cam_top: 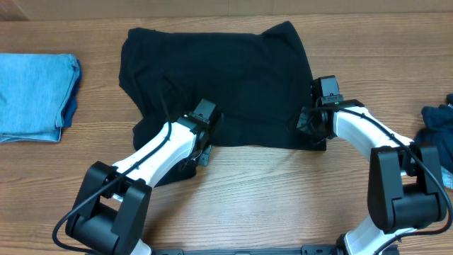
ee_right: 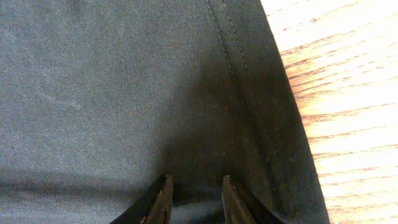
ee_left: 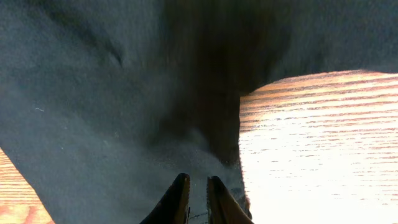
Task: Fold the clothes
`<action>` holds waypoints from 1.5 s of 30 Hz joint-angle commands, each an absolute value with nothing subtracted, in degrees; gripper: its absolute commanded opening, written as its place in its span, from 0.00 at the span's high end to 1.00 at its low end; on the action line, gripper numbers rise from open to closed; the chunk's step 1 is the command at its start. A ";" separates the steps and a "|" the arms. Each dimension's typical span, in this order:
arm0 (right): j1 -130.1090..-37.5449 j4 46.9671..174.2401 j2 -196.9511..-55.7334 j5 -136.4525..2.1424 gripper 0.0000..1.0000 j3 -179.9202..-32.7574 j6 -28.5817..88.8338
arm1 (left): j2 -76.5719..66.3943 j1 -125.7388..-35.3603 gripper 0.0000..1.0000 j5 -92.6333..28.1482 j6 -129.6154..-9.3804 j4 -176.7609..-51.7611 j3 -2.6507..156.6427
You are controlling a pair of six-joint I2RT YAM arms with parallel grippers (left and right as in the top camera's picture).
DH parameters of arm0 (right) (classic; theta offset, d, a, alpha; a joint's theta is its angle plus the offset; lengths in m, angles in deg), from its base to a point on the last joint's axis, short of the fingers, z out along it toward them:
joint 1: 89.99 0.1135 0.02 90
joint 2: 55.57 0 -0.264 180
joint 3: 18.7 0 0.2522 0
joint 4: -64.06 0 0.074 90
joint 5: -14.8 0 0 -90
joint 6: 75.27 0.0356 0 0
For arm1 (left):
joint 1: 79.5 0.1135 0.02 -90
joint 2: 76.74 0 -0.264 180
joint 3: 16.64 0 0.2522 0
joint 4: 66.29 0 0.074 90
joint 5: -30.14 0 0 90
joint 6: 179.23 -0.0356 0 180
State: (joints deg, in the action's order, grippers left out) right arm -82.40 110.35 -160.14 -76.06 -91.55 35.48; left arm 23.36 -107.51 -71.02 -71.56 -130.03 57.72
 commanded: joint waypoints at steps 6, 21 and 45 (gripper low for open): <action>-82.94 112.82 -163.20 -76.56 0.69 -88.84 35.74 | 22.53 -107.47 0.96 -64.94 -68.57 -128.52 49.02; -82.94 113.02 -163.20 -76.56 0.69 -88.84 35.74 | 22.48 -123.84 0.96 -62.21 -63.37 -131.91 49.48; -82.94 113.65 -163.20 -76.54 0.69 -88.84 35.57 | 21.04 -100.34 0.54 -62.95 -72.77 -119.43 57.59</action>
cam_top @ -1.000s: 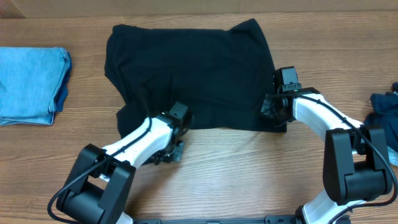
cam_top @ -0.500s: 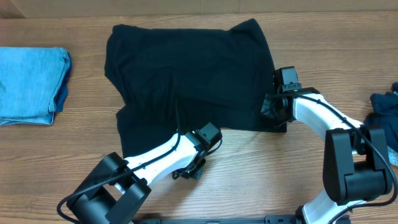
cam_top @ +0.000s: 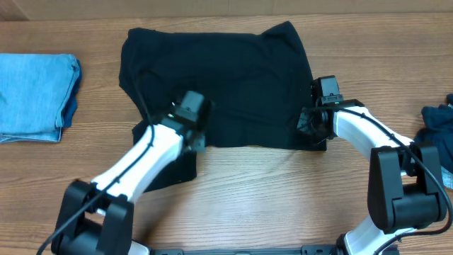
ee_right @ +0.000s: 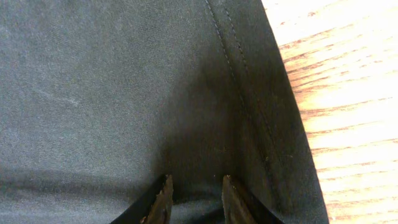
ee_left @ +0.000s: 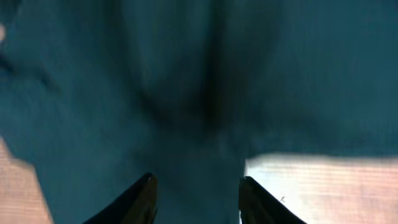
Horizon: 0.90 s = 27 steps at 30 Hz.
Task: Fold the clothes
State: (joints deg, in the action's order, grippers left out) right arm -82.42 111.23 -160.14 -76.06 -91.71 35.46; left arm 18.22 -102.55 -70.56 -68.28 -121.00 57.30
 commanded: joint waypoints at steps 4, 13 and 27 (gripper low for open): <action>-82.94 113.76 -163.20 -76.54 0.69 -88.84 35.57 | 24.23 -101.15 0.53 -62.58 -72.77 -118.75 57.59; -82.94 114.16 -163.20 -76.56 0.69 -88.84 35.57 | 32.71 -101.85 0.90 -60.50 -72.98 -119.74 57.59; -82.94 114.31 -163.20 -76.59 0.69 -88.84 35.55 | 33.19 -116.10 0.96 -49.49 -68.77 -130.66 57.59</action>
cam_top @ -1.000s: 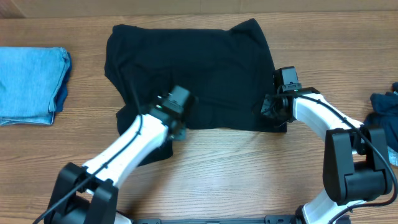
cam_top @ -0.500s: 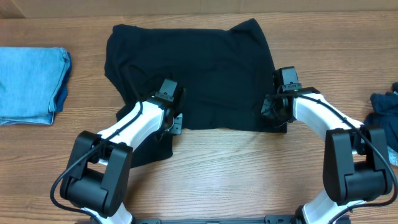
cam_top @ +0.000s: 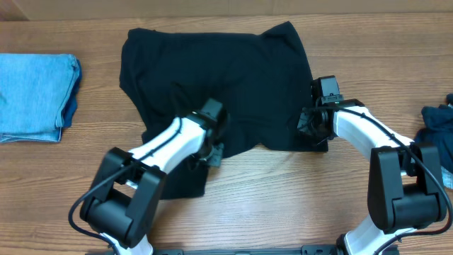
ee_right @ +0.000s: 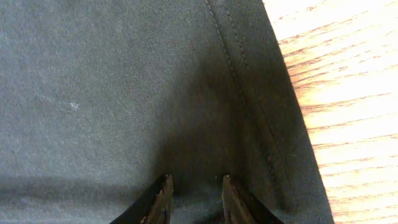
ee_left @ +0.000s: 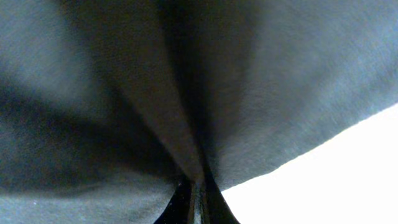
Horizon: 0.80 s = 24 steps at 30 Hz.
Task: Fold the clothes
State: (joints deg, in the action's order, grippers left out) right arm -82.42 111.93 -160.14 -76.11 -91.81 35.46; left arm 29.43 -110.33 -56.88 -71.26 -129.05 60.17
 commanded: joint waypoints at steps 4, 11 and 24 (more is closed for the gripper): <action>-82.94 114.31 -163.20 -76.59 0.69 -88.84 35.55 | 33.19 -120.95 0.96 -49.99 -65.68 -131.67 57.61; -83.01 114.44 -163.20 -76.59 0.58 -89.26 34.87 | 29.52 -121.06 0.96 -56.04 -62.19 -133.22 57.67; -82.99 116.54 -162.83 -76.39 0.51 -101.85 32.42 | 2.40 -106.92 0.52 -68.26 -61.82 -133.13 57.78</action>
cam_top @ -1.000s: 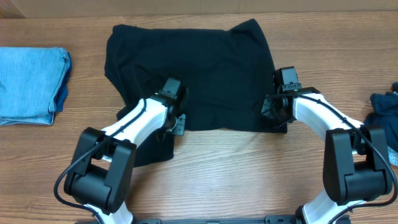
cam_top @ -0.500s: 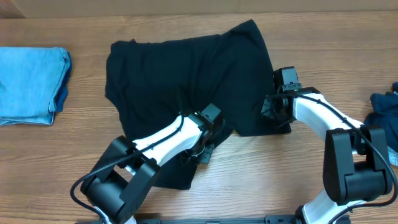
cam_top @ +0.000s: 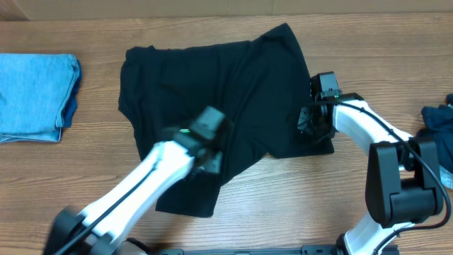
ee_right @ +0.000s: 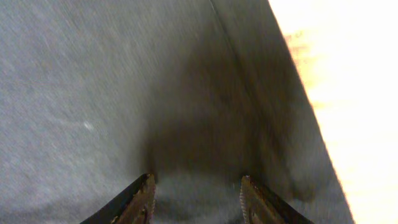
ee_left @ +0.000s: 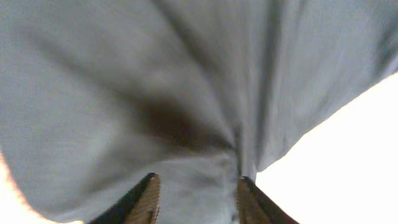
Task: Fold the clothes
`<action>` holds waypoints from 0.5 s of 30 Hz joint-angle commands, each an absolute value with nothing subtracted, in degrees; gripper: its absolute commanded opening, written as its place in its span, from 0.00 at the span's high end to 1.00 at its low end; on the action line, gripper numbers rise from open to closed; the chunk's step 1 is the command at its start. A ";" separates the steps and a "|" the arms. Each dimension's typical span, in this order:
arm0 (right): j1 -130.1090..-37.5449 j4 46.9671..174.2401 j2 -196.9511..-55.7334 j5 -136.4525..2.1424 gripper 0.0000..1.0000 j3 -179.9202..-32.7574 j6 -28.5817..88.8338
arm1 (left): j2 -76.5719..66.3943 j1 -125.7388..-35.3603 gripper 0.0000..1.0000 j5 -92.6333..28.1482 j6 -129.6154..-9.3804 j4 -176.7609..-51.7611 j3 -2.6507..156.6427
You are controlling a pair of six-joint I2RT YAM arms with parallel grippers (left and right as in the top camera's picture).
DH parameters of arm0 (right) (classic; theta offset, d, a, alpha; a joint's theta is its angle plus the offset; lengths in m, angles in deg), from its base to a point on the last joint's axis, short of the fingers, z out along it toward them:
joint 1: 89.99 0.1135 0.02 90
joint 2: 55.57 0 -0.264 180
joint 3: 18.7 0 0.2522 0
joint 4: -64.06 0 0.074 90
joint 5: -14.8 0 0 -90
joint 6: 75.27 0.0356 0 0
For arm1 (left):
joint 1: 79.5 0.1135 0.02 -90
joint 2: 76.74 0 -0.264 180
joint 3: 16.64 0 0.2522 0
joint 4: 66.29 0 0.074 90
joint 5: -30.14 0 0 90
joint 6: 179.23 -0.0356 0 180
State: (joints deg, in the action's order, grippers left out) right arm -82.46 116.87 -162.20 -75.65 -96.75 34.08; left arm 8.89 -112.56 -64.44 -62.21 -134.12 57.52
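Observation:
A black garment point(cam_top: 233, 85) lies spread and wrinkled on the wooden table point(cam_top: 297, 212), with a flap reaching toward the front edge at the lower left. My left gripper point(cam_top: 212, 157) hangs over the garment's near-left part; in the left wrist view it point(ee_left: 198, 186) is open, with rumpled cloth point(ee_left: 155, 93) beneath it. My right gripper point(cam_top: 306, 126) sits at the garment's near-right corner. In the right wrist view it point(ee_right: 198, 186) is open too, over flat cloth beside the hemmed edge point(ee_right: 267, 93).
A folded light-blue garment point(cam_top: 35, 95) lies at the far left of the table. A dark blue garment point(cam_top: 439, 127) is heaped at the right edge. Bare wood runs along the front between the two arm bases.
My left gripper was shut on a pinch of black cloth and now stands open. The right gripper's fingers are wider apart. The garment's near-left flap now reaches farther toward the front.
At first both grippers stood on the garment's near edge with fingers close together. Then the left was open farther left over the cloth, then shut on a fold. Now both are open and the garment lies skewed, its near-left part drawn forward.

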 commanded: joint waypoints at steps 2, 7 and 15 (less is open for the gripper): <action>-82.99 116.54 -162.83 -76.30 0.51 -104.75 32.25 | -0.01 -102.83 0.48 -68.35 -62.62 -131.69 57.76; -82.99 113.22 -162.83 -71.21 0.61 -109.17 30.45 | 0.52 -94.40 0.46 -69.38 -65.03 -126.05 57.74; -82.99 98.99 -163.07 -59.23 0.96 -110.04 25.16 | 13.30 -85.33 0.64 -61.31 -64.98 -111.82 57.74</action>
